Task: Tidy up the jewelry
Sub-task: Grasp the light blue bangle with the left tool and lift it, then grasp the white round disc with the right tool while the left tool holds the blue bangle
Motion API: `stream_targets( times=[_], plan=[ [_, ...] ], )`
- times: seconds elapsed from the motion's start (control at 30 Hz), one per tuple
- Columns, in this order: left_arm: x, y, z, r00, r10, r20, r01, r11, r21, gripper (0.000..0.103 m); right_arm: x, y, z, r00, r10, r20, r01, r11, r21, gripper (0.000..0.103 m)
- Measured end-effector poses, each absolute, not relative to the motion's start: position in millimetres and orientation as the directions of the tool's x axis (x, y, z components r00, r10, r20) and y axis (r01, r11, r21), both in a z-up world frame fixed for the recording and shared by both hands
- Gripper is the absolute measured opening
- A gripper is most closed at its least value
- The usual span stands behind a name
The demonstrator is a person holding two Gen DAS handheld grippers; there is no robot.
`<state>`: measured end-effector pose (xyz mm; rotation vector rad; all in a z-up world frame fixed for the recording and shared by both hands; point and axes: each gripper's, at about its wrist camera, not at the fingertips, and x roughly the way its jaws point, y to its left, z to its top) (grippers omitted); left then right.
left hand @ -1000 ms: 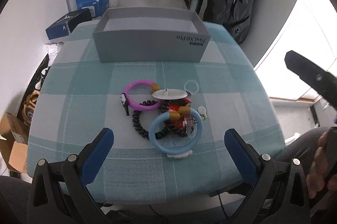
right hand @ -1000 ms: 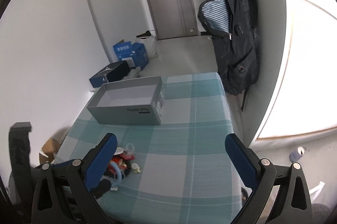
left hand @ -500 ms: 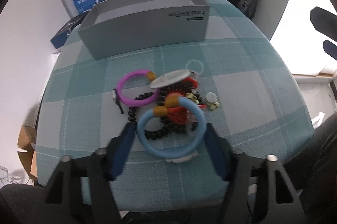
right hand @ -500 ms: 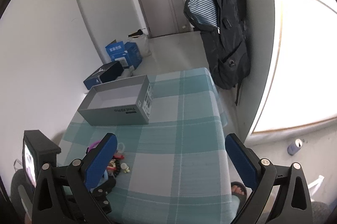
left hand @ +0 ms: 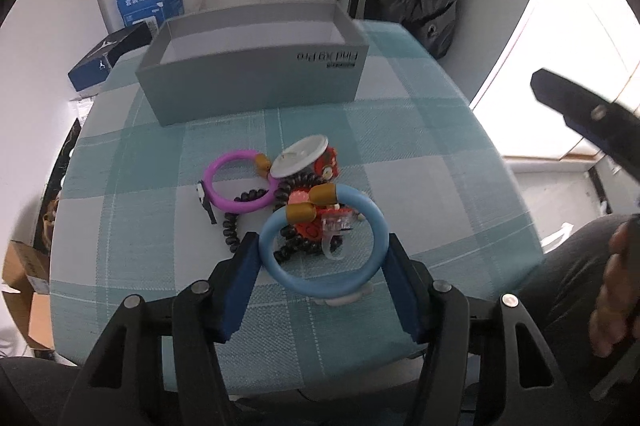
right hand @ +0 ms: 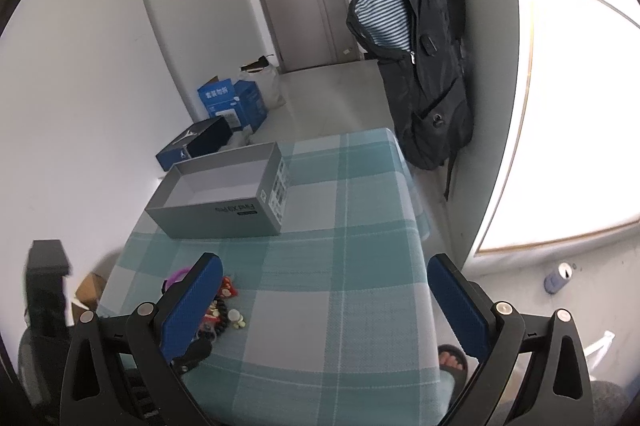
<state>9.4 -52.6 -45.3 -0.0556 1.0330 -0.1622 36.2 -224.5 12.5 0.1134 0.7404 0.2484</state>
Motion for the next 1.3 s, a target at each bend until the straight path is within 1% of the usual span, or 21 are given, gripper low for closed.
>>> stream_targets(
  times=[0.13, 0.27, 0.47, 0.57, 0.63, 0.77, 0.83, 0.87, 0.93, 1.07, 1.1, 1.13, 1.2, 1.23, 1.27, 1.3],
  plan=[
    [7, -45, -34, 0.529, -0.211, -0.822, 0.107, 0.977, -0.182, 0.056, 37, -224, 11, 0.704, 0.264, -0.66, -0.185, 0.965, 0.188, 0.103],
    [6, -29, -21, 0.572, -0.234, -0.786, 0.096, 0.971, -0.219, 0.056, 38, -218, 8, 0.681, 0.297, -0.669, -0.212, 0.955, 0.208, 0.103],
    [7, 7, -9, 0.626, -0.216, -0.749, 0.031, 0.967, -0.252, 0.056, 42, -200, 3, 0.588, 0.467, -0.66, -0.323, 0.884, 0.338, 0.102],
    [10, 27, -8, 0.644, -0.197, -0.739, -0.019, 0.962, -0.273, 0.056, 49, -186, -3, 0.53, 0.522, -0.668, -0.35, 0.852, 0.389, 0.099],
    [11, 40, -9, 0.651, -0.174, -0.739, -0.054, 0.96, -0.273, 0.056, 55, -176, -5, 0.49, 0.554, -0.673, -0.363, 0.831, 0.421, 0.094],
    [15, 58, -15, 0.642, -0.182, -0.745, -0.092, 0.946, -0.31, 0.056, 68, -152, -12, 0.428, 0.554, -0.714, -0.386, 0.827, 0.409, 0.083],
    [16, 61, -16, 0.643, -0.185, -0.743, -0.097, 0.943, -0.319, 0.056, 73, -144, -17, 0.408, 0.534, -0.741, -0.386, 0.836, 0.39, 0.081],
    [15, 64, -16, 0.646, -0.186, -0.74, -0.098, 0.941, -0.323, 0.056, 75, -139, -20, 0.393, 0.53, -0.751, -0.389, 0.836, 0.386, 0.076],
    [14, 68, -16, 0.651, -0.195, -0.734, -0.096, 0.938, -0.334, 0.056, 81, -132, -26, 0.376, 0.514, -0.771, -0.384, 0.844, 0.375, 0.074],
    [12, 75, -15, 0.651, -0.212, -0.729, -0.096, 0.93, -0.356, 0.056, 91, -116, -38, 0.329, 0.488, -0.809, -0.393, 0.849, 0.352, 0.062],
    [13, 78, -15, 0.65, -0.219, -0.727, -0.096, 0.926, -0.365, 0.056, 94, -113, -40, 0.318, 0.48, -0.818, -0.399, 0.85, 0.344, 0.059],
    [13, 80, -16, 0.65, -0.225, -0.726, -0.098, 0.923, -0.373, 0.056, 95, -108, -42, 0.314, 0.453, -0.834, -0.408, 0.858, 0.312, 0.059],
    [14, 83, -16, 0.65, -0.233, -0.724, -0.1, 0.917, -0.386, 0.056, 96, -100, -44, 0.315, 0.412, -0.855, -0.429, 0.865, 0.26, 0.053],
    [14, 84, -16, 0.65, -0.238, -0.722, -0.1, 0.915, -0.391, 0.056, 97, -95, -46, 0.314, 0.393, -0.864, -0.439, 0.867, 0.235, 0.052],
    [15, 86, -16, 0.65, -0.241, -0.721, -0.101, 0.913, -0.396, 0.056, 97, -92, -47, 0.313, 0.38, -0.871, -0.447, 0.868, 0.218, 0.044],
    [14, 87, -16, 0.651, -0.242, -0.72, -0.102, 0.912, -0.398, 0.056, 96, -89, -48, 0.313, 0.357, -0.88, -0.46, 0.868, 0.189, 0.034]
  ],
)
